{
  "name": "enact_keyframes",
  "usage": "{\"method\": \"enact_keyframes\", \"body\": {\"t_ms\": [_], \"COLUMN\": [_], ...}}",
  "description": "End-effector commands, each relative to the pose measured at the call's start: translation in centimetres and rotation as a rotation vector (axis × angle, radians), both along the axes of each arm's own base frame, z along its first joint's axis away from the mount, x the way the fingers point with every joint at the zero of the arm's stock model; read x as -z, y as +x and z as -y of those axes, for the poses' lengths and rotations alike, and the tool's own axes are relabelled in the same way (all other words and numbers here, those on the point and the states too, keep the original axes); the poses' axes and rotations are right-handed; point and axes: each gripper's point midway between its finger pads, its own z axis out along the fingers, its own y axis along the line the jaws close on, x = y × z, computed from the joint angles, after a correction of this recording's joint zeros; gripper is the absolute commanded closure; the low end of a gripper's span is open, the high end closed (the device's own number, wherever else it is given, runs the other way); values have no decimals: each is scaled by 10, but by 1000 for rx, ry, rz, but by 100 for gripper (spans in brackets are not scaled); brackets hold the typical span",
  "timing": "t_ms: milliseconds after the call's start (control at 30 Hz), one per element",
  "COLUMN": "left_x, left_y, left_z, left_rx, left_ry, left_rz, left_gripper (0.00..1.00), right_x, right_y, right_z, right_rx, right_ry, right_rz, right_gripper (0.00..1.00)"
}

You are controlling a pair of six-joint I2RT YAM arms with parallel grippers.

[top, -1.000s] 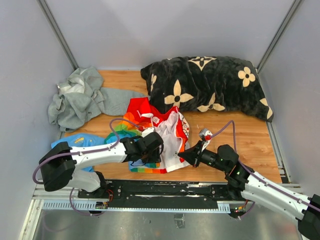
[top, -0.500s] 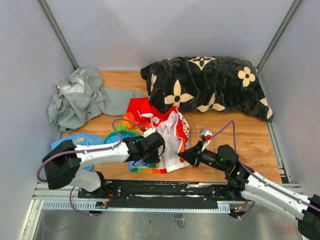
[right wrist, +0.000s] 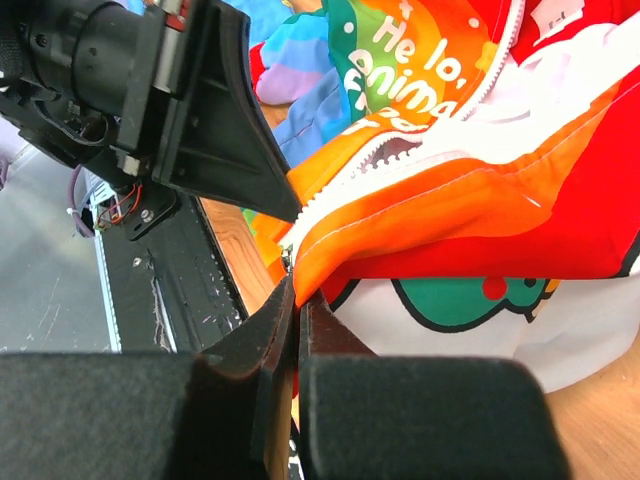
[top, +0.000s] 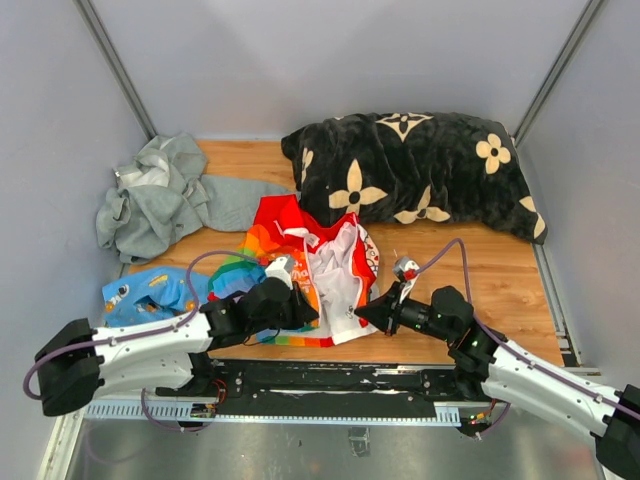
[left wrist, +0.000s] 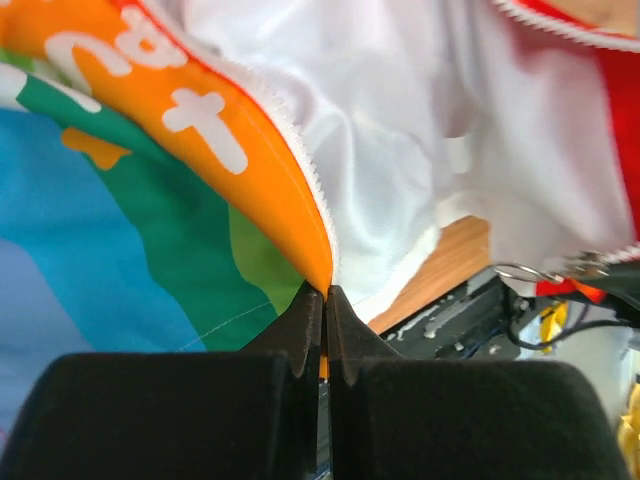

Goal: Zip up the jacket

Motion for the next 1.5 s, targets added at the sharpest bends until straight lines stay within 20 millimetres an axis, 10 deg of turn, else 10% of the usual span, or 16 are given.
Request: {"method": "enact_keyframes", "body": {"t_ms": [0,667,1467], "left_x": [-51,-146,-173], "left_y": [11,-7,-27], "left_z": [16,4,12], "left_rx": [48,228,306], "left_ry": [-244,-607,-792], "left_rz": [234,820,842], "left_gripper": [100,100,100], "right_x": [-23,-71,-92], "right_y": [1,-13,-25], "right_z": [-6,-20,-37], "right_rx": [-38,-283,-443], "right_ry": [34,164,263], "right_rz": [63,152,153], "right_gripper": [99,99,99]}}
